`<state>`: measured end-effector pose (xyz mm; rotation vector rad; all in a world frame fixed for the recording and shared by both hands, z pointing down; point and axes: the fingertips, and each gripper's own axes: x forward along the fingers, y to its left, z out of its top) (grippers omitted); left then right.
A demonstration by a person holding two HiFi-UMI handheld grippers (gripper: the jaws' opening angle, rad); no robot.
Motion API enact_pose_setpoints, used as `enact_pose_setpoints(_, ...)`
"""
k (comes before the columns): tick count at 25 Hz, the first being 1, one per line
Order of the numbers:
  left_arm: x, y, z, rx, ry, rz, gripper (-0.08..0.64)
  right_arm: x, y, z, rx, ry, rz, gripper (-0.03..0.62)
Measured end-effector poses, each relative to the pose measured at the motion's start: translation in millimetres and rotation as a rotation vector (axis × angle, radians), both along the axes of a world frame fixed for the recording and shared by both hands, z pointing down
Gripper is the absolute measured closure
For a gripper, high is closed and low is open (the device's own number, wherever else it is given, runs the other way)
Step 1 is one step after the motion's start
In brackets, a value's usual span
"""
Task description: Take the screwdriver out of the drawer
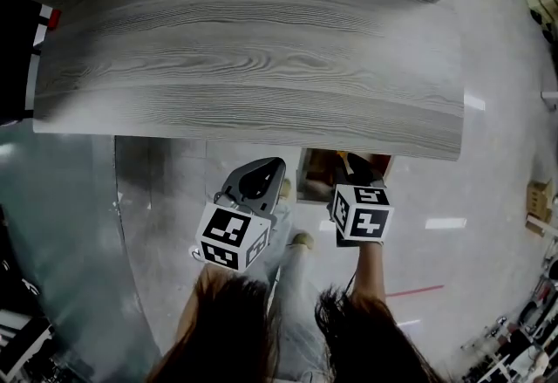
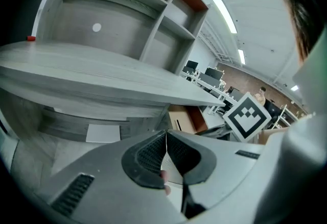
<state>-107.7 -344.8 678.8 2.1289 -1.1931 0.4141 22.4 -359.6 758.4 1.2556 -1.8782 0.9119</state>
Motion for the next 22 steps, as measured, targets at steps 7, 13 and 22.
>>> enact_pose_setpoints(7, 1, -1, 15, -0.024, 0.003, 0.015, 0.541, 3, -2, 18, -0.048, 0.026, 0.009, 0.497)
enact_pose_setpoints(13, 1, -1, 24, -0.038, 0.004, 0.024, 0.541, 1, 0, 29, -0.082, 0.047, 0.009, 0.492)
enact_pose_setpoints(22, -2, 0, 33, -0.056, 0.008, 0.019, 0.541, 1, 1, 39, -0.132, 0.068, 0.015, 0.489)
